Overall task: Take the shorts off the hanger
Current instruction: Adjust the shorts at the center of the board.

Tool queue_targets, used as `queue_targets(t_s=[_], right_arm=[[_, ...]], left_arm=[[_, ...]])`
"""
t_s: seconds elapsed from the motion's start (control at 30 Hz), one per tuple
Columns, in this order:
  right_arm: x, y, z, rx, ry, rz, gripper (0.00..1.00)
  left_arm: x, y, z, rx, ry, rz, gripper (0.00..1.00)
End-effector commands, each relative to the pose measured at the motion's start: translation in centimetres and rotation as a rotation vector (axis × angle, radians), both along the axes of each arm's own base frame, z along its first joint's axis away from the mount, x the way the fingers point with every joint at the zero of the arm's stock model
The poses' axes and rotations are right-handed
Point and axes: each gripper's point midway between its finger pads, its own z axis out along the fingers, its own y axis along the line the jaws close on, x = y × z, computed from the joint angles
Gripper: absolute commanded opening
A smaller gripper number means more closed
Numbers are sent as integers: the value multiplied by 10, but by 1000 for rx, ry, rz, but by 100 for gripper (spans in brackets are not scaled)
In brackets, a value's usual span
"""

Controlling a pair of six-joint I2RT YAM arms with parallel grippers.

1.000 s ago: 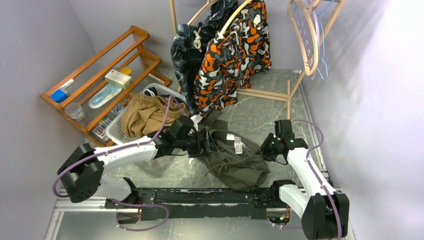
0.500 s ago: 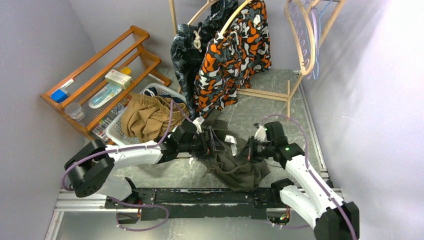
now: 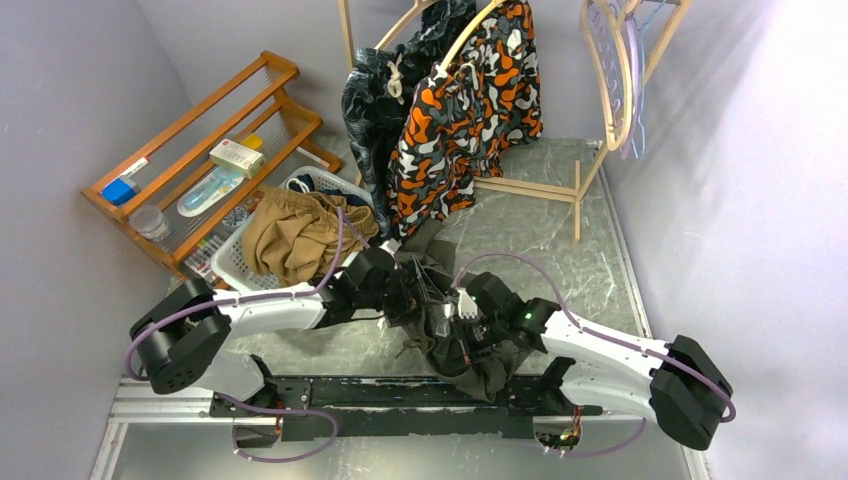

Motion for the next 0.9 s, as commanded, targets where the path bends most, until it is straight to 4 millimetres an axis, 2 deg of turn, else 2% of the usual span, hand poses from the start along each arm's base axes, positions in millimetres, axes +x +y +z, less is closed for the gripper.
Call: queue_targets(t_s=[0.0, 0.07, 0.2, 0.27, 0.37, 0.5, 0.63, 0.7, 0.77, 0.87], right_arm=[[-20, 17, 10, 106, 2, 95, 0], [-19, 20, 14, 111, -22, 99, 6], [16, 10, 27, 5, -193, -32, 28], [29, 4, 42, -15, -262, -101, 51], [43, -11, 59, -61, -334, -193, 63], [63, -32, 82, -124, -425, -323, 67], [96, -74, 101, -281, -525, -598, 68], [107, -102, 107, -369, -548, -778, 67], [113, -126, 112, -419, -557, -942, 66], [117, -146, 117, -426, -567, -1104, 67]], left_arm=[[1, 1, -9, 39, 11, 6, 97], [0, -2, -15, 53, 27, -12, 96], [0, -7, -15, 67, 25, -36, 94], [1, -6, -14, 74, 14, -38, 94], [2, -7, -12, 84, 1, -48, 94], [2, -8, -11, 89, -14, -62, 94], [3, -15, -4, 71, -47, -101, 94], [1, -20, -3, 91, -69, -137, 94], [-2, -27, -4, 123, -88, -179, 94], [-9, -40, -7, 196, -112, -245, 95]])
